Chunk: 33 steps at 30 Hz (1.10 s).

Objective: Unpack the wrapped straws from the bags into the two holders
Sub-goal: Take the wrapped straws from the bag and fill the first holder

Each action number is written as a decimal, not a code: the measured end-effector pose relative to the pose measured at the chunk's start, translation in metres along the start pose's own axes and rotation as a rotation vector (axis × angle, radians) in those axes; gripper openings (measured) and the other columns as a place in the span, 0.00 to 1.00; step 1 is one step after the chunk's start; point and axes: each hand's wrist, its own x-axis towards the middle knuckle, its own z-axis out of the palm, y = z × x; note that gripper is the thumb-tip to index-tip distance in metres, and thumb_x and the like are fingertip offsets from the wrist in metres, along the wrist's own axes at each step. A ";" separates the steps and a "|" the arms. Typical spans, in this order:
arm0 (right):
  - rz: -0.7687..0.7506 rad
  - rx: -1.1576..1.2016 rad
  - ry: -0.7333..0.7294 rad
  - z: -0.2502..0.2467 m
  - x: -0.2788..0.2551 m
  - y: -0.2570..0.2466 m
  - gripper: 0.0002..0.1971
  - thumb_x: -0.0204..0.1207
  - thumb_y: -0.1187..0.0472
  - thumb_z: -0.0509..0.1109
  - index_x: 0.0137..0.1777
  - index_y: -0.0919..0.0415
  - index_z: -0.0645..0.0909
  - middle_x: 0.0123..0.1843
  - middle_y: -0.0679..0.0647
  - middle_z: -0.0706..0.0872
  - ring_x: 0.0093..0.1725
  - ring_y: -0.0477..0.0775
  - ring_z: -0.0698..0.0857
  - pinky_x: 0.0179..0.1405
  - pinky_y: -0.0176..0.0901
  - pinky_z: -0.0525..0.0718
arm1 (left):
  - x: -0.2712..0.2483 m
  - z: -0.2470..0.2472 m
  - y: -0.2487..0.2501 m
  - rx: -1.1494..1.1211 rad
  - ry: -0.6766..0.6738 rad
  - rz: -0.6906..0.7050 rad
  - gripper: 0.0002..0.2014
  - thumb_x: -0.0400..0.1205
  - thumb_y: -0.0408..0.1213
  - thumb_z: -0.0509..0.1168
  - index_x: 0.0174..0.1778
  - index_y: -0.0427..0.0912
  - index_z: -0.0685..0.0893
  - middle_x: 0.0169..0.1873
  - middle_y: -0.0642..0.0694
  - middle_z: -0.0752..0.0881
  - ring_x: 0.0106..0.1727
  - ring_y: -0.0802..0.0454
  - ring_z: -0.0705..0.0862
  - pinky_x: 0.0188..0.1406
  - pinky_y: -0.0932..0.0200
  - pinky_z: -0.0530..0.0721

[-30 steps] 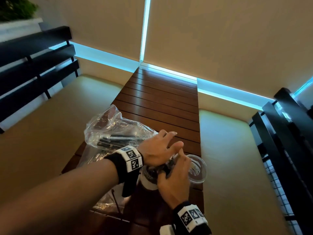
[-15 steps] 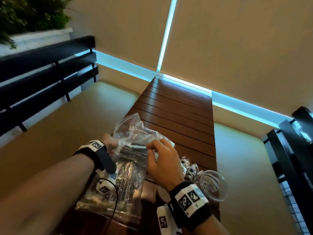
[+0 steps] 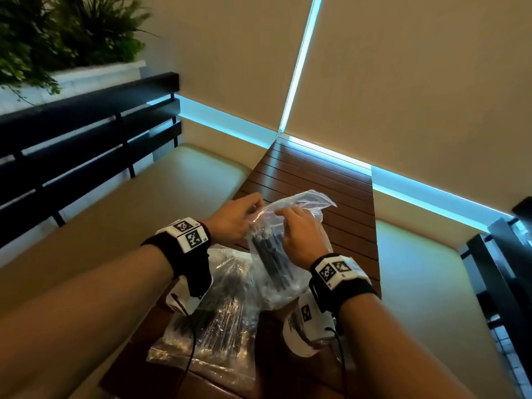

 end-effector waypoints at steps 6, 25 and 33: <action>-0.012 -0.091 -0.138 -0.018 0.007 -0.008 0.08 0.77 0.60 0.61 0.43 0.54 0.81 0.44 0.50 0.87 0.48 0.55 0.83 0.55 0.49 0.78 | 0.004 0.000 0.009 0.079 -0.007 0.101 0.10 0.80 0.39 0.72 0.49 0.49 0.76 0.44 0.49 0.88 0.46 0.48 0.86 0.51 0.41 0.86; 0.269 -0.067 -0.640 -0.028 -0.004 0.027 0.25 0.69 0.63 0.83 0.67 0.53 0.83 0.59 0.55 0.85 0.46 0.54 0.89 0.47 0.48 0.92 | 0.005 0.027 0.030 0.049 0.120 0.170 0.12 0.77 0.36 0.75 0.43 0.46 0.75 0.38 0.51 0.85 0.38 0.51 0.80 0.36 0.58 0.78; 0.074 -0.167 -0.542 0.000 -0.013 0.028 0.16 0.81 0.58 0.66 0.30 0.52 0.73 0.33 0.48 0.77 0.44 0.56 0.79 0.47 0.46 0.78 | 0.002 0.036 0.023 -0.096 0.017 0.023 0.16 0.75 0.28 0.71 0.54 0.49 0.79 0.54 0.51 0.86 0.52 0.50 0.87 0.50 0.51 0.89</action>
